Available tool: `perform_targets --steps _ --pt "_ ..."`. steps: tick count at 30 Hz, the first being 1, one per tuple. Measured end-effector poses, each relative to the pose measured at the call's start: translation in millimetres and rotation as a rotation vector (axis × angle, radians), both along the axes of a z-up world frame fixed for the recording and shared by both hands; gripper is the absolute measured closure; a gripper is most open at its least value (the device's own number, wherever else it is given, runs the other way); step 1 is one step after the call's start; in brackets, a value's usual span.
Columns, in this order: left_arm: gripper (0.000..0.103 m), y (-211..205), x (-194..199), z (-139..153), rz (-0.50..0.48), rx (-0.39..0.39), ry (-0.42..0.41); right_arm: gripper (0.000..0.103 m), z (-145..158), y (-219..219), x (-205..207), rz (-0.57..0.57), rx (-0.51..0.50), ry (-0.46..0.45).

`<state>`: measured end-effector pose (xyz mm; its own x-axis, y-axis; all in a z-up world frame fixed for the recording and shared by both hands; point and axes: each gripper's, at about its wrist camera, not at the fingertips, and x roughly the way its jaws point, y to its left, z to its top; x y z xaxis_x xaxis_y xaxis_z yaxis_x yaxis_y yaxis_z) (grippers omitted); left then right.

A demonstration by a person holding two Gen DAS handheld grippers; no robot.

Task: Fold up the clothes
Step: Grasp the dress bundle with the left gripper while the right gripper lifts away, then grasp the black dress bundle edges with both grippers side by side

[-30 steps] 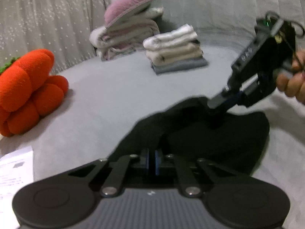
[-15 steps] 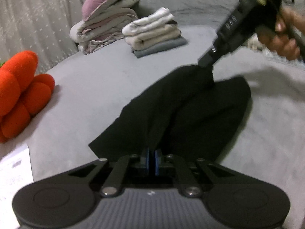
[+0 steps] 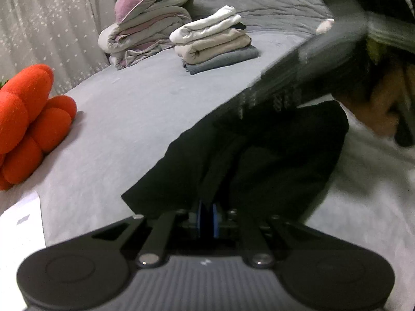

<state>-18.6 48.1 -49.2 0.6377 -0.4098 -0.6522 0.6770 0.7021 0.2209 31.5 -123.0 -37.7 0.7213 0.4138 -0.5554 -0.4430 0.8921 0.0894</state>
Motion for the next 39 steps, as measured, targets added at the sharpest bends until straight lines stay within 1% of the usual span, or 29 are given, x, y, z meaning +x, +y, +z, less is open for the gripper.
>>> perform_targets --steps 1,2,3,4,5,8,9,11,12,13,14,15,16,19,20,22,25,28,29,32,35,39 --pt "0.088 4 1 3 0.011 -0.025 0.005 0.088 -8 4 3 0.004 -0.024 0.015" --pt "0.082 9 2 6 0.025 -0.056 0.010 0.088 -15 6 5 0.004 -0.040 0.032" --pt "0.078 14 4 9 0.038 -0.087 0.015 0.088 -19 7 5 0.002 -0.048 0.036" --pt "0.072 19 5 12 0.051 -0.118 0.020 0.088 -23 7 4 -0.002 -0.049 0.028" --pt "0.067 24 6 15 0.065 -0.149 0.024 0.088 -26 8 2 -0.007 -0.051 0.020" --pt "0.062 40 13 26 0.131 -0.308 0.033 0.088 -26 8 -2 -0.012 -0.053 0.007" --pt "0.062 41 17 28 0.157 -0.365 0.038 0.088 -26 9 -3 -0.014 -0.055 0.003" --pt "0.066 42 25 29 0.205 -0.476 0.059 0.088 -26 12 -6 -0.022 -0.063 -0.008" --pt "0.071 39 29 28 0.215 -0.512 0.074 0.088 -27 14 -7 -0.026 -0.067 -0.014" --pt "0.078 35 33 26 0.228 -0.540 0.087 0.088 -27 16 -8 -0.030 -0.070 -0.019" --pt "0.079 30 36 22 0.239 -0.554 0.099 0.088 -28 17 -10 -0.033 -0.077 -0.027" --pt "0.080 26 38 18 0.249 -0.563 0.110 0.088 -28 19 -11 -0.035 -0.085 -0.036" --pt "0.082 20 40 11 0.264 -0.538 0.118 0.088 -29 20 -11 -0.038 -0.090 -0.042" --pt "0.086 6 46 -13 0.314 -0.417 0.131 0.088 -29 20 -13 -0.043 -0.090 -0.050" --pt "0.087 6 45 -19 0.314 -0.400 0.114 0.088 -29 19 -13 -0.043 -0.084 -0.048" --pt "0.086 7 42 -25 0.305 -0.395 0.084 0.089 -29 16 -13 -0.042 -0.069 -0.042" --pt "0.086 4 36 -25 0.292 -0.364 0.043 0.088 -28 12 -16 -0.035 -0.050 -0.040" --pt "0.086 1 33 -22 0.283 -0.340 0.014 0.085 -21 10 -19 -0.027 -0.039 -0.059" --pt "0.085 0 33 -21 0.281 -0.337 0.009 0.082 -18 9 -20 -0.028 -0.032 -0.067" --pt "0.085 2 34 -21 0.277 -0.333 0.003 0.067 -10 6 -23 -0.044 -0.019 -0.114" --pt "0.083 4 34 -22 0.272 -0.339 0.006 0.066 -7 1 -20 -0.062 -0.028 -0.144" --pt "0.082 8 35 -24 0.264 -0.353 0.017 0.066 -14 -8 -10 -0.120 -0.059 -0.137"
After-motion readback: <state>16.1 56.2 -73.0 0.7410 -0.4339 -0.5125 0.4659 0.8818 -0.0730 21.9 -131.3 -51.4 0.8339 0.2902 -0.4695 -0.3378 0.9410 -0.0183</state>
